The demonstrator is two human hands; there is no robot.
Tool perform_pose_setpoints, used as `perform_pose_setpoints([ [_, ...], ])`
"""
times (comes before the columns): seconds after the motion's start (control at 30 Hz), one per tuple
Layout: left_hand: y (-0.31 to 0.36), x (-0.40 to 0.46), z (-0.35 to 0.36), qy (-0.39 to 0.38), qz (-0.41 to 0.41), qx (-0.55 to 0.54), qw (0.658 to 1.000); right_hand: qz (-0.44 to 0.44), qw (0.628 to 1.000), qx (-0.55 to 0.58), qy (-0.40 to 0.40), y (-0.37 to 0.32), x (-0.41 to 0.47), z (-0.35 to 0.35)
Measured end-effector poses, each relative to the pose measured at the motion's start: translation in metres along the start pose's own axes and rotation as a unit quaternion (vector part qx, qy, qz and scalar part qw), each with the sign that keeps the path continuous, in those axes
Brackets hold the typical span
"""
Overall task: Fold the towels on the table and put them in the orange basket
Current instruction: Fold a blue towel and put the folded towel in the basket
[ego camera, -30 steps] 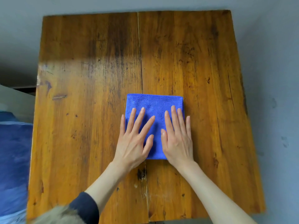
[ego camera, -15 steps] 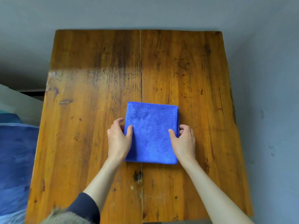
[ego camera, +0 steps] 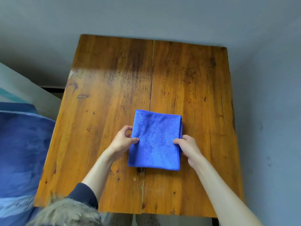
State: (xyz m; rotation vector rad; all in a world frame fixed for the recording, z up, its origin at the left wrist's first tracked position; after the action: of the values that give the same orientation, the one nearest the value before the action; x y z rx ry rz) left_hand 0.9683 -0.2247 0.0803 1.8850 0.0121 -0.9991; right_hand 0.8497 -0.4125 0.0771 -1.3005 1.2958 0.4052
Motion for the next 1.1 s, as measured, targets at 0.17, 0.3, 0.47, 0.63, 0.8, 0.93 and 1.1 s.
perform_pose_setpoints([
  [0.17, -0.010, -0.033, -0.013, -0.002, -0.011, -0.061, 0.998, -0.032, 0.997, -0.020, -0.070, 0.006, -0.023, -0.002],
  [0.3, -0.015, -0.068, -0.034, 0.027, -0.009, -0.110, 0.994, -0.058, 0.992, -0.020, -0.108, -0.001, -0.049, 0.009],
  [0.47, -0.017, -0.110, -0.076, 0.066, 0.002, -0.148, 0.987, -0.099, 0.985, -0.040, -0.136, -0.024, -0.090, 0.043],
  [0.63, -0.010, -0.165, -0.140, 0.107, 0.027, -0.181, 0.977, -0.141, 0.970, -0.063, -0.188, -0.056, -0.145, 0.099],
  [0.8, -0.027, -0.234, -0.219, 0.172, 0.074, -0.198, 0.962, -0.198, 0.942, -0.120, -0.243, -0.075, -0.211, 0.177],
  [0.93, -0.067, -0.303, -0.281, 0.232, 0.091, -0.226, 0.942, -0.234, 0.913, -0.168, -0.288, -0.070, -0.270, 0.255],
  [1.1, -0.139, -0.392, -0.344, 0.313, 0.091, -0.272, 0.905, -0.246, 0.870, -0.233, -0.357, -0.037, -0.332, 0.361],
])
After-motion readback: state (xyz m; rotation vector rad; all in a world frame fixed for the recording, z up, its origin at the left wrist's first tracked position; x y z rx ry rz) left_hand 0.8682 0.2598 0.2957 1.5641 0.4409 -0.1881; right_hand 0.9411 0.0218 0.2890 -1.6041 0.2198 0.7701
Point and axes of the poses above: each hand's wrist, its own x-axis towards the middle knuckle, its own z-axis out of the palm, y = z × x, the point moved 2 cm from there along x, towards the middle knuckle, and after that the axes turned 7 degrees about z, right-handed, at the moved point
